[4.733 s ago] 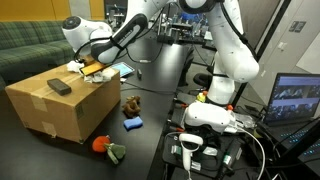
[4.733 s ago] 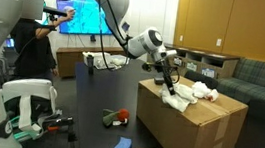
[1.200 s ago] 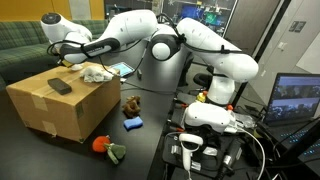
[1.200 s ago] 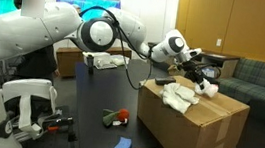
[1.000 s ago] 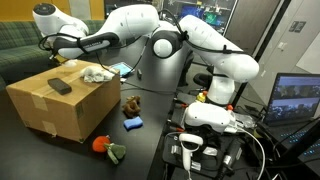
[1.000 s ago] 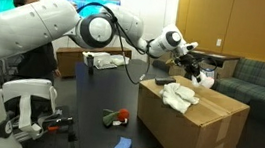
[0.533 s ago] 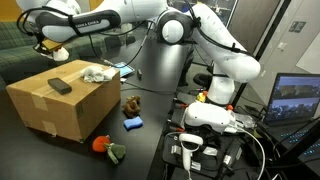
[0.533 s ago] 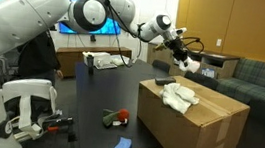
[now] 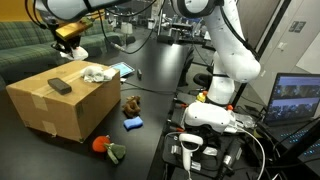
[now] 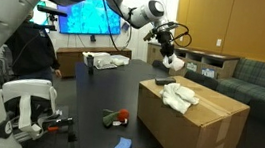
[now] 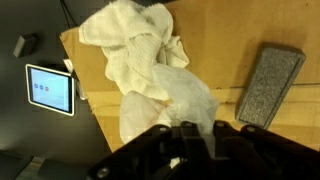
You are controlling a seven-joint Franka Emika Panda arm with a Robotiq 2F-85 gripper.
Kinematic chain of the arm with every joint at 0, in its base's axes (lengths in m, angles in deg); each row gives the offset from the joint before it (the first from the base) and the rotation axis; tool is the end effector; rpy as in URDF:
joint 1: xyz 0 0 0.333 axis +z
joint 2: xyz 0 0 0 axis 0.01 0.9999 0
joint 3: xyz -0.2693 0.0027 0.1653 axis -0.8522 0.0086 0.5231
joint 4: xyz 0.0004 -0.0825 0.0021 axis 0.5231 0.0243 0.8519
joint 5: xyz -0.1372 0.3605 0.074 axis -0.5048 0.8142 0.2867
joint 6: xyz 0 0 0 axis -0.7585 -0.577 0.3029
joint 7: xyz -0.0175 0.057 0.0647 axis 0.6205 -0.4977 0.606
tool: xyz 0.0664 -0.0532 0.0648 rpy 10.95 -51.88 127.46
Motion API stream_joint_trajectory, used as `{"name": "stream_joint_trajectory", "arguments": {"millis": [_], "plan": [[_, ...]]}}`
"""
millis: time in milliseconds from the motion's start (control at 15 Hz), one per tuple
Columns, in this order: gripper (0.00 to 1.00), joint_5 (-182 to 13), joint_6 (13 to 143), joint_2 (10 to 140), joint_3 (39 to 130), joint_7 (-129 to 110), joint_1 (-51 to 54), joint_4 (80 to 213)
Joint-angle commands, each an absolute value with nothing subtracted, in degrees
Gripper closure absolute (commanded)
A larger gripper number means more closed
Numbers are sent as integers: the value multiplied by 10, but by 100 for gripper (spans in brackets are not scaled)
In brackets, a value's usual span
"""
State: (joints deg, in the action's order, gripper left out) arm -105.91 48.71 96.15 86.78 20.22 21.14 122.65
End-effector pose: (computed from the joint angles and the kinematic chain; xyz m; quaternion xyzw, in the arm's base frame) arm 0.7079 0.2150 0.4038 0.9746 -0.0670 0.0913 0.1932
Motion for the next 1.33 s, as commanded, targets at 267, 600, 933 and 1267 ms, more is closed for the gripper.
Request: {"name": "stream_joint_trajectory", "arguments": {"millis": [267,600,933,1267], "plan": [[90,-1006,489,769,890,177,181,1481],[90,-973,492,676,904,139,148,1631],[91,-935,518,598,921,115,124,1797],[91,-883,599,557,940,94,118,1974]]}}
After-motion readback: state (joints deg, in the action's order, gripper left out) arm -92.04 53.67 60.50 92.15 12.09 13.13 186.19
